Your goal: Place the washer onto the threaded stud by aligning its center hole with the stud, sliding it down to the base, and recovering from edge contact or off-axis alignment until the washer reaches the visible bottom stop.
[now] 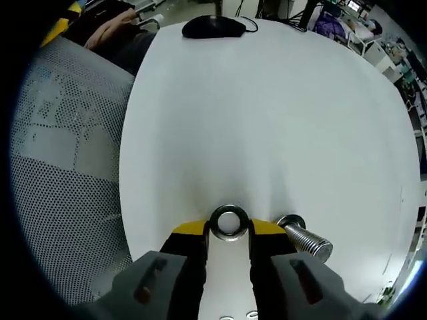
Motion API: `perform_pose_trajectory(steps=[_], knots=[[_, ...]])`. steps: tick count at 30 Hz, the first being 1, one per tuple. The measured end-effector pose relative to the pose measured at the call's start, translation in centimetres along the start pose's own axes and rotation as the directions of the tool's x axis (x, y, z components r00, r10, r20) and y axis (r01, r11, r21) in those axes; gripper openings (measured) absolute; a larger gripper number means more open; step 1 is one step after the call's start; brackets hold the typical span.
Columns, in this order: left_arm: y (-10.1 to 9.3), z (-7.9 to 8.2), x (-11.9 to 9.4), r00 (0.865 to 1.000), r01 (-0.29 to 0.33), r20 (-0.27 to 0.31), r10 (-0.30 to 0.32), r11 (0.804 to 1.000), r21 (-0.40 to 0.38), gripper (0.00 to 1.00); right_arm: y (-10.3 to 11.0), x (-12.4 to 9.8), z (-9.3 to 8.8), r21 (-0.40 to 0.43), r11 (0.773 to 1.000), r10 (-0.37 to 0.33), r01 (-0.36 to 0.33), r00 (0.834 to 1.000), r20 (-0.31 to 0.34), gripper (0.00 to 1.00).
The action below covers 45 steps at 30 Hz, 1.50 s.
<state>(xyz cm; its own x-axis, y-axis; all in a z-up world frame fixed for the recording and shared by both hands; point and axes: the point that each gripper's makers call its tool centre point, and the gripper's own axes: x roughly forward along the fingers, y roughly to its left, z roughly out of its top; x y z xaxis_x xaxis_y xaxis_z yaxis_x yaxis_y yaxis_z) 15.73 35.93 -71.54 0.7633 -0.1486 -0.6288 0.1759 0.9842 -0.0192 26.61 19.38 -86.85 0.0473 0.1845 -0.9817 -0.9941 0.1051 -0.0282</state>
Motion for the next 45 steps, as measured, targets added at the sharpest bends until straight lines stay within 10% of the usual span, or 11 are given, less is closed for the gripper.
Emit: perform_pose_trajectory(steps=[23, 29, 45], knots=[[-0.1, -0.1, -0.1, 1.000, 0.007, -0.009, -0.007, 1.000, 0.009, 0.04, 0.5, -0.1, 0.3, -0.140, 0.986, -0.083, 0.086, 0.996, 0.027, 0.25], [-0.2, -0.1, -0.2, 1.000, 0.009, -0.008, -0.008, 1.000, 0.014, 0.04, -0.4, -0.2, 0.3, -0.064, 0.996, -0.066, 0.069, 0.997, 0.040, 0.24], [-0.2, -0.1, -0.1, 1.000, 0.016, -0.001, -0.016, 1.000, 0.018, 0.04, -0.2, -5.1, 0.0, -0.118, 0.992, -0.042, 0.045, 0.999, 0.025, 0.24]])
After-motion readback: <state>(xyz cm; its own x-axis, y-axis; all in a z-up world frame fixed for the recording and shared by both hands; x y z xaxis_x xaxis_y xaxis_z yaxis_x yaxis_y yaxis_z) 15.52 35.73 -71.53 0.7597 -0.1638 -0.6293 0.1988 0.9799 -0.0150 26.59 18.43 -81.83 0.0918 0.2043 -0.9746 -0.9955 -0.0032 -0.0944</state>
